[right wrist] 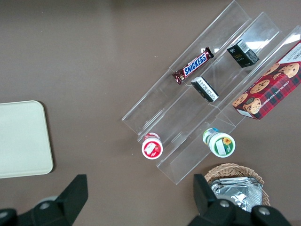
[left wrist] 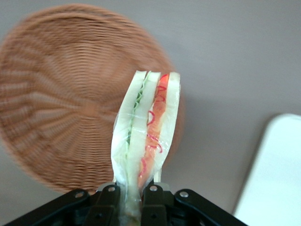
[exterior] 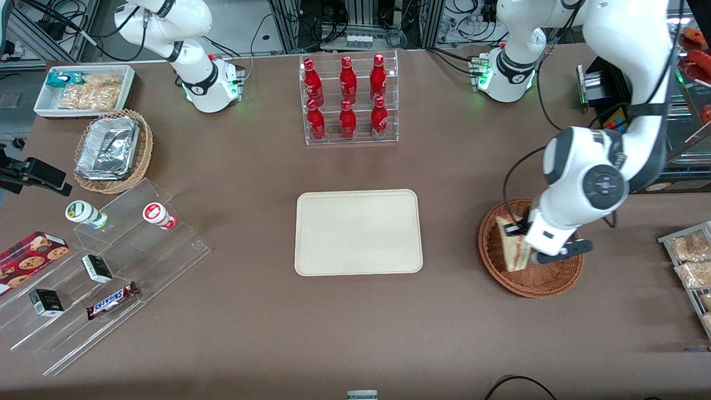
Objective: Place sandwich from basket to tray
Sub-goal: 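Carry the held sandwich over the cream tray and lower it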
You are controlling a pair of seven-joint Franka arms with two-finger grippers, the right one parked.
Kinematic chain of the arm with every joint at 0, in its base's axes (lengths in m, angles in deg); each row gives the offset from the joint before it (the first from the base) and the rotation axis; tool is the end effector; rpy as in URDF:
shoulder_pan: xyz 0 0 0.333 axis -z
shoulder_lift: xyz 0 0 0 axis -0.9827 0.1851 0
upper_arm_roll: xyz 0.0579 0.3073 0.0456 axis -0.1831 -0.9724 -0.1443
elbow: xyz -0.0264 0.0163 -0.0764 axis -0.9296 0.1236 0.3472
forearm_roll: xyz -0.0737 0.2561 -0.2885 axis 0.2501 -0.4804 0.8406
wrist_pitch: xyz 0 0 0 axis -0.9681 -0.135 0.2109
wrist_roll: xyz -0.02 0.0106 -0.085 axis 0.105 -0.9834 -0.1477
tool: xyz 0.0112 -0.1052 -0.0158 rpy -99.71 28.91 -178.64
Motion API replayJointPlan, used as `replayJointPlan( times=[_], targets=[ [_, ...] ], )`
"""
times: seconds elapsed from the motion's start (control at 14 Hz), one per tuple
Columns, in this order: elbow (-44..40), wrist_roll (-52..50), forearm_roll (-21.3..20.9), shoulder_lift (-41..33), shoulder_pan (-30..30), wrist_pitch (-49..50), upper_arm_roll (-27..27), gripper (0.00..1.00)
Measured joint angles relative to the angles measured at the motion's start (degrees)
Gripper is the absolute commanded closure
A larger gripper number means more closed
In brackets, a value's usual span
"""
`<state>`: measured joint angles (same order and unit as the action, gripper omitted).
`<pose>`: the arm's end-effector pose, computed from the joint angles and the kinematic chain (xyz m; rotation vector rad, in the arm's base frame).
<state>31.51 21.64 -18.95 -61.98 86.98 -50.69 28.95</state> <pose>0.6051 -0.1660 0.3455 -3.1142 -0.2742 0.1345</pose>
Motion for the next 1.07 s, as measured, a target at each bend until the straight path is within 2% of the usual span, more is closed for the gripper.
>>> replayJointPlan(
  times=[0.29, 0.86, 1.07],
  targets=[
    [-6.7, -3.1, 0.0, 6.4, 9.5, 0.0, 0.5, 0.95],
    [-21.3, -19.1, 0.1, 18.4, 23.2, 0.0, 1.1, 0.95],
    [-27.0, -22.6, 0.1, 23.3, 26.5, 0.0, 1.0, 0.95]
  ],
)
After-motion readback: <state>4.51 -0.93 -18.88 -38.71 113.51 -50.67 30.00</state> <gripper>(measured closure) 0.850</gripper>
